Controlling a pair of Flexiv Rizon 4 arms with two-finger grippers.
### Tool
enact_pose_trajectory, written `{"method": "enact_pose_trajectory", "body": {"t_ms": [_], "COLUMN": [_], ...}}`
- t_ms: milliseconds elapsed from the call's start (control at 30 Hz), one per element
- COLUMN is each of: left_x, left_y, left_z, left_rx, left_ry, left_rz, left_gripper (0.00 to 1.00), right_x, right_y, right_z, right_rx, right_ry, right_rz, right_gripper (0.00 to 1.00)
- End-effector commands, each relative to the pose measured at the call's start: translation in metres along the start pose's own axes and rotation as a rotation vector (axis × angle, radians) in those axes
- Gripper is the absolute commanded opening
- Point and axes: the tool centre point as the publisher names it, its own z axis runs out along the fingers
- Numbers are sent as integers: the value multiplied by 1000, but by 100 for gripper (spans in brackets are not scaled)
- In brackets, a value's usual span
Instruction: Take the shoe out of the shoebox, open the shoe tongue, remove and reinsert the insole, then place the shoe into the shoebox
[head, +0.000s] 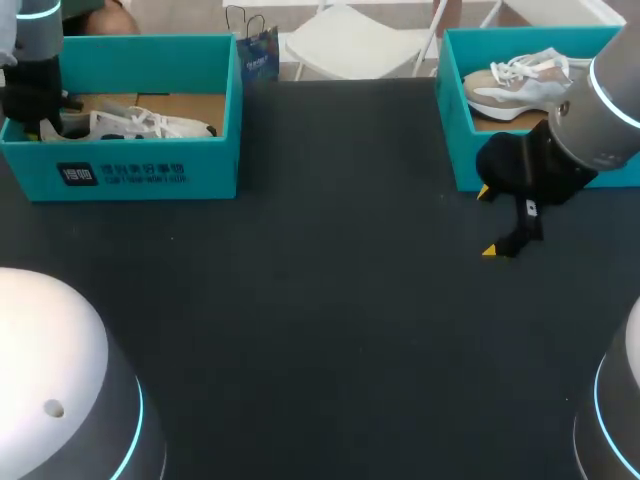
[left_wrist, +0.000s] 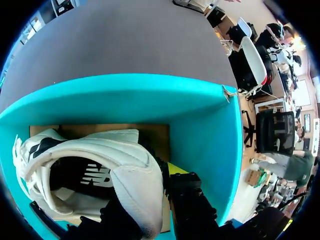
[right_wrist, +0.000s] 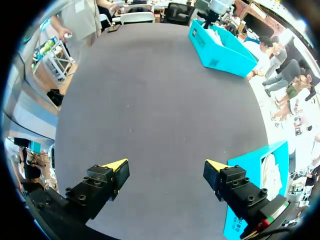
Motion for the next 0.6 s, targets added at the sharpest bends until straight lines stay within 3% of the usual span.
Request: {"method": "enact_pose_trajectory", "body": {"t_ms": [33,133,167,267,300,333,600], "left_x": [-3,-2,-2,-1,0,1,3], "left_y": [-1,-1,-1,-1,-2,-2,-7], "left_z": [6,8,8,6,4,2,-20], "left_rx": [8,37,38,36,33,32,12], "left_ry": [1,-13,-13,-15,-19,-23,-62], "left_rz": [-8,-24,-25,-24,-26,-26,-33], "left_gripper": [0,0,7,56,93,100,100], "right_x": [0,0,0,0,0,0,0], "right_y": [1,1,1,1,1,1,1], "right_z": [1,1,1,1,1,1,1], "right_rx": [2,2,2,2,2,2,2], "right_ry": [0,0,0,0,0,0,0], "right_rz": [0,0,0,0,0,0,0], "right_gripper": [100,100,100,100,100,100,100]}}
